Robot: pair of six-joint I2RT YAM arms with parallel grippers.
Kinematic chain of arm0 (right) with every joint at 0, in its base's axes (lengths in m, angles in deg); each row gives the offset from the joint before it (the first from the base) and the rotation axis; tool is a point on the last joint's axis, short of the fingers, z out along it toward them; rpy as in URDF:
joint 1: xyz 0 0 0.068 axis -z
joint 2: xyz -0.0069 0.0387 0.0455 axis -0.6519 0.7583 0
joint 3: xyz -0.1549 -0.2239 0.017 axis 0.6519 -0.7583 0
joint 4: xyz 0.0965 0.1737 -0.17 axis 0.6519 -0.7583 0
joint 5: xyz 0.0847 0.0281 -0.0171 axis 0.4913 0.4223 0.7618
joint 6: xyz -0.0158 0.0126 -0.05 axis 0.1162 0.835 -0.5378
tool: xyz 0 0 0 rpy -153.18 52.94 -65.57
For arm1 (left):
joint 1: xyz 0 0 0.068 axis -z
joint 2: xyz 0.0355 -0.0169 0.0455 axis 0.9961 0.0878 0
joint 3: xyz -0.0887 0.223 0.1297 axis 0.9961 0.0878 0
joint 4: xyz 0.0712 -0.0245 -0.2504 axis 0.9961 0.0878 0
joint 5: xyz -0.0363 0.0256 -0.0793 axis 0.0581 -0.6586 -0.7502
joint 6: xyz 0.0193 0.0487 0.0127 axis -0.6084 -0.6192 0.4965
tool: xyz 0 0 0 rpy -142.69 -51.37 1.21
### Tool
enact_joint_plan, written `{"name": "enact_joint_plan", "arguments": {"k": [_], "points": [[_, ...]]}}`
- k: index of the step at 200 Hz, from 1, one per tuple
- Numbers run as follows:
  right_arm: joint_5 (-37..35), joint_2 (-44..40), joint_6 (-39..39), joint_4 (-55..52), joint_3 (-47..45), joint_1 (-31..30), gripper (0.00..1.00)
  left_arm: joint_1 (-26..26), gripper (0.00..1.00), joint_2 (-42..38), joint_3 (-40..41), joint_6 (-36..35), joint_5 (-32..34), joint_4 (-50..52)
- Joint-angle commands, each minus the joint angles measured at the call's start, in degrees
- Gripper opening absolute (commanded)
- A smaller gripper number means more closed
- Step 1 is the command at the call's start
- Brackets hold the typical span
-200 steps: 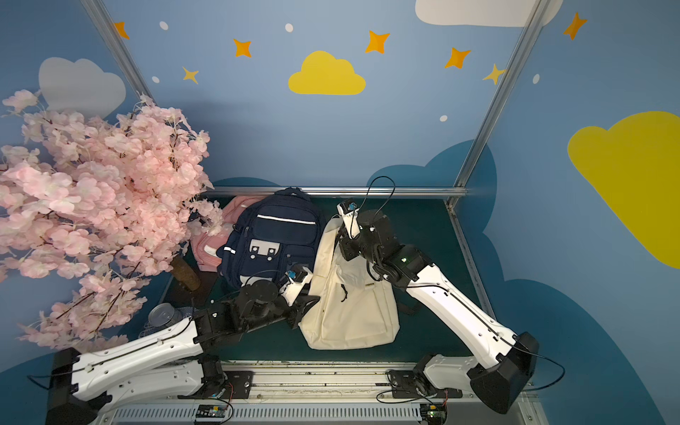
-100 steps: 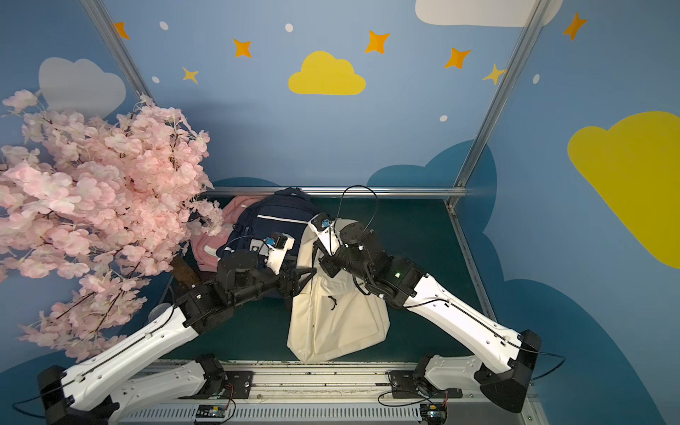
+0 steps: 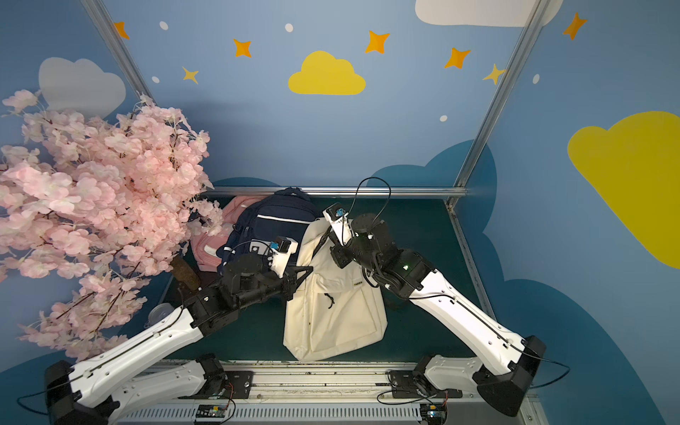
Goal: Zip up the backpack
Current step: Zip the zipper on the backpack.
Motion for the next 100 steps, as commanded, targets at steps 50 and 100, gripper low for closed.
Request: {"name": "enact_joint_plan", "arguments": {"k": [50, 100], "points": [[2.5, 0.05, 5.38, 7.31, 7.04, 5.61, 0.0, 0.3, 0.1, -1.64, 4.52, 0.07, 0.78, 5.52], [-5.29, 1.36, -0.58, 5.37, 11.11, -1.47, 0.0, 0.66, 0.09, 1.81, 3.12, -0.49, -1.36, 5.9]]}}
